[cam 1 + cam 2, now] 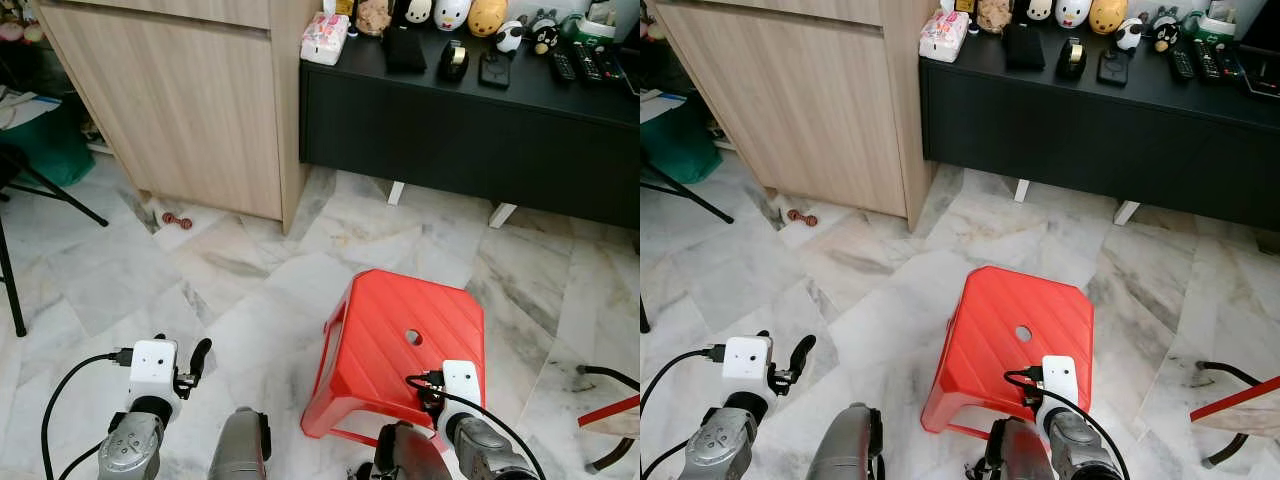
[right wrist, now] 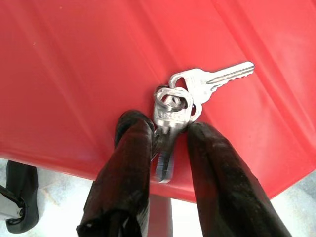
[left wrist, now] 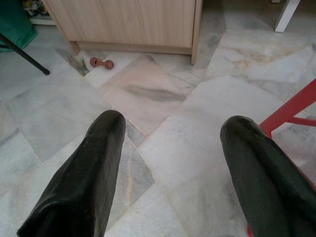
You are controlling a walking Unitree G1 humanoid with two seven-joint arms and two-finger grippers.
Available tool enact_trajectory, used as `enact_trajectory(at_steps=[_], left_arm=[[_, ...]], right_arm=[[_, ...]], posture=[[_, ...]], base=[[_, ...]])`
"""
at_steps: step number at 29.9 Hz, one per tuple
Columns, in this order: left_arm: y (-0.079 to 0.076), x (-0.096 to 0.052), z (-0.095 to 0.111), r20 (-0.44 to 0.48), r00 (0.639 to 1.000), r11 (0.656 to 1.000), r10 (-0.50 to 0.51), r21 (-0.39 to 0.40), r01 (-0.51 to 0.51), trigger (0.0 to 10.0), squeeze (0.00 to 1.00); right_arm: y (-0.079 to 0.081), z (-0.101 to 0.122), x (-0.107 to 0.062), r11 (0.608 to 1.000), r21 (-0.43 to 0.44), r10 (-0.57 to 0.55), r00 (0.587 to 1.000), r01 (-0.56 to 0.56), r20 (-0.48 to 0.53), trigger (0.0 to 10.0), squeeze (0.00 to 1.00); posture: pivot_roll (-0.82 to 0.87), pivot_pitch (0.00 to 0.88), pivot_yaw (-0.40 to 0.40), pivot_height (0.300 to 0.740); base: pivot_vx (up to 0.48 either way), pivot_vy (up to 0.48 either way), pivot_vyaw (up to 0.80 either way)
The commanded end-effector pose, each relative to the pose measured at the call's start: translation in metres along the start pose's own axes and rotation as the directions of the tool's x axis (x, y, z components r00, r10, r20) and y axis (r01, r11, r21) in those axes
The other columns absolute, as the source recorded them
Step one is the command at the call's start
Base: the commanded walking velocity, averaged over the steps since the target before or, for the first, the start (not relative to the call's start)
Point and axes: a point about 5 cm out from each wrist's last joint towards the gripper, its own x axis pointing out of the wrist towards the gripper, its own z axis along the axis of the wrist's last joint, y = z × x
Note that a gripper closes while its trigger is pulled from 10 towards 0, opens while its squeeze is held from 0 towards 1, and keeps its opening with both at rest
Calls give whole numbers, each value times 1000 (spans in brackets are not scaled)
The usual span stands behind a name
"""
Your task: Hang keys on a hook
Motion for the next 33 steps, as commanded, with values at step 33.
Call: enact_trajectory(at_steps=[33], left_arm=[[4, 11, -7, -39, 999, 1000, -1, 17, 1, 10000, 0]], right_arm=[[-12, 21, -7, 976, 216, -98, 948, 32, 304, 0, 0]], posture=[[216, 148, -49, 641]], base=[[0, 0, 0]])
